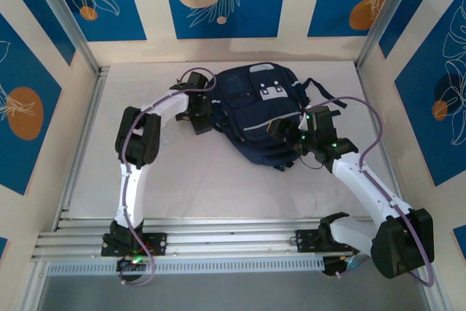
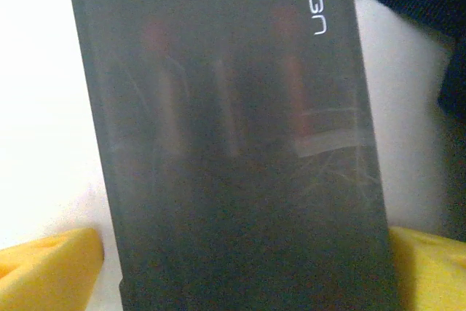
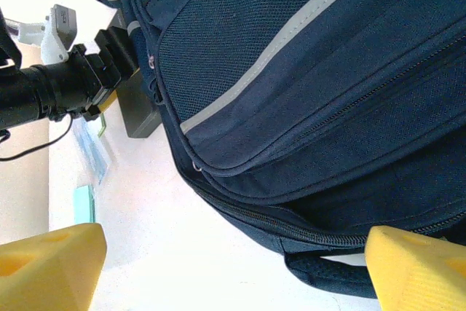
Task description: Pack books, pencil case, and school supplies into a backpack
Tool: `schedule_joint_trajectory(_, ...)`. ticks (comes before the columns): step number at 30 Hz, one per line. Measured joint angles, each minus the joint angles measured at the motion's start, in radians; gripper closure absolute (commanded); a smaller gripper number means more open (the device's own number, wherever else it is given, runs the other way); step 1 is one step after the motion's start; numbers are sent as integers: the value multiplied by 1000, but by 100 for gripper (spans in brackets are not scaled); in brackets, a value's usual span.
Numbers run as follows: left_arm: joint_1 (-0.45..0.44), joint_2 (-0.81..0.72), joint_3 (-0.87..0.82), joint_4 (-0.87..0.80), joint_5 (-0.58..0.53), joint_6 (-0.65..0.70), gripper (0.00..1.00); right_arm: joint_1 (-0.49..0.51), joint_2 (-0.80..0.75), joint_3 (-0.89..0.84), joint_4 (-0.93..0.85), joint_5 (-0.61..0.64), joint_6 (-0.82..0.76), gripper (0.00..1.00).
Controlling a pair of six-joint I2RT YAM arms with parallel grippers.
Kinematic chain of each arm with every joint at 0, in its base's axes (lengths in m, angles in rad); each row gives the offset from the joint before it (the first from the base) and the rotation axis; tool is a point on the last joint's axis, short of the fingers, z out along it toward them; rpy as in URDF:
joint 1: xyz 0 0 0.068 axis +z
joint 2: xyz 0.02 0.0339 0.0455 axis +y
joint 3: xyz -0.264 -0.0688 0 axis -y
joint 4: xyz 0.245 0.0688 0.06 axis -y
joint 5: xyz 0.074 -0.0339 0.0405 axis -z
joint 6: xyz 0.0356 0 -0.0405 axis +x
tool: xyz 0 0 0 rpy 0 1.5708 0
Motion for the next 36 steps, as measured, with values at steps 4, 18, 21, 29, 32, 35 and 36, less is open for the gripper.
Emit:
schedule_joint_trajectory(4, 3, 0, 2, -5, 2, -6, 24, 0, 0, 0, 4, 0, 0, 8)
schedule_joint_trajectory(18, 11, -188, -209, 108, 95, -32, 48, 31, 10, -3, 97, -96, -25, 8)
schedule_joint_trajectory(21, 11, -310, -299, 182, 153, -70, 49, 61, 34, -4, 154, -138, -28, 9)
schedule_joint_trajectory(29, 1, -557, -510, 405, 298, -221, 48, 148, 163, -4, 338, -216, -35, 10)
schedule_joint_trajectory(32, -15, -585, -580, 480, 341, -291, 48, 182, 218, -4, 405, -232, -38, 11)
schedule_joint_trajectory(35, -51, -587, -630, 534, 365, -348, 48, 212, 270, 3, 459, -247, -41, 12)
schedule_joint_trajectory(36, -69, -587, -643, 548, 372, -367, 48, 223, 290, 11, 475, -252, -43, 13)
